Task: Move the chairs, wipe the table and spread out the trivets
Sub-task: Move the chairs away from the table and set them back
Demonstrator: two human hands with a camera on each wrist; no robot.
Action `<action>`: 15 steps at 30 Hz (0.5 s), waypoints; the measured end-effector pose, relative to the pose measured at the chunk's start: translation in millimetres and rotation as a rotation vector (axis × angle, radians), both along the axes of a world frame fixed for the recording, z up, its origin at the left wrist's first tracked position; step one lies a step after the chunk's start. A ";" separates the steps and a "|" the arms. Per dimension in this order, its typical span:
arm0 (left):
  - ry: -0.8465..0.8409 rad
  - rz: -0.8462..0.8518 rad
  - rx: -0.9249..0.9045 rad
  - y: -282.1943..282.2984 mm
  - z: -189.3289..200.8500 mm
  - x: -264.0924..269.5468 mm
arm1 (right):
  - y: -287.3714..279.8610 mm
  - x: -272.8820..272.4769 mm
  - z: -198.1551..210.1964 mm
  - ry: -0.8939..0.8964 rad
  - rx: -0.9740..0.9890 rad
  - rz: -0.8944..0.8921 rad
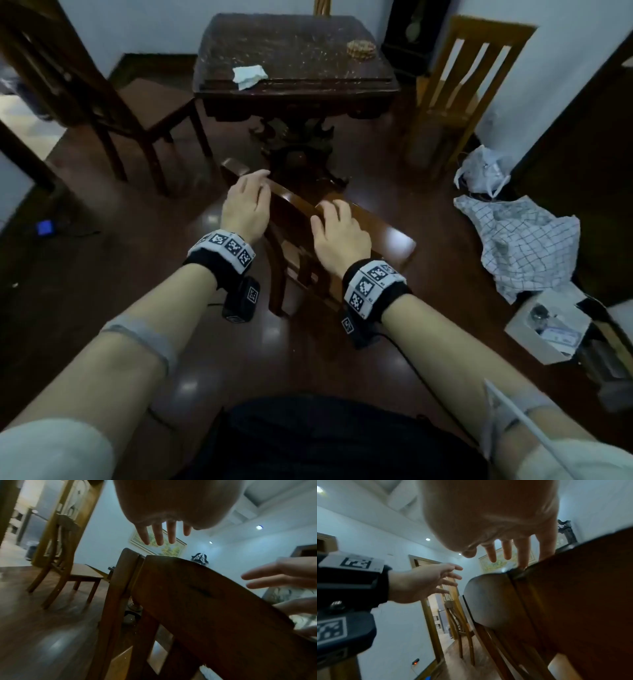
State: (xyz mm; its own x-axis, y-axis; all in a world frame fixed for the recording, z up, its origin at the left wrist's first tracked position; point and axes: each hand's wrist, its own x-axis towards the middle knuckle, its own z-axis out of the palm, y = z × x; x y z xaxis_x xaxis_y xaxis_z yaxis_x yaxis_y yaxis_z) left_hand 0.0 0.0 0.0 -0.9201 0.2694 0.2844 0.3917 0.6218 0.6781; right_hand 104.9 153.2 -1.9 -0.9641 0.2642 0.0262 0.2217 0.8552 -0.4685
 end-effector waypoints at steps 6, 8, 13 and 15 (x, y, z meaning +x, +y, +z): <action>0.024 -0.157 -0.405 -13.6 -13.1 -72.1 | -10.3 -11.5 -24.5 -0.006 0.314 -0.082; 0.035 -0.211 -0.434 -13.5 -21.9 -82.2 | -7.9 -17.4 -24.8 -0.003 0.306 -0.123; 0.125 -0.254 -0.418 -5.7 -40.6 -96.5 | -11.5 -32.8 -21.4 -0.058 0.285 -0.268; 0.214 -0.260 -0.411 -4.2 -40.4 -107.1 | -10.4 -34.5 -21.3 -0.079 0.306 -0.276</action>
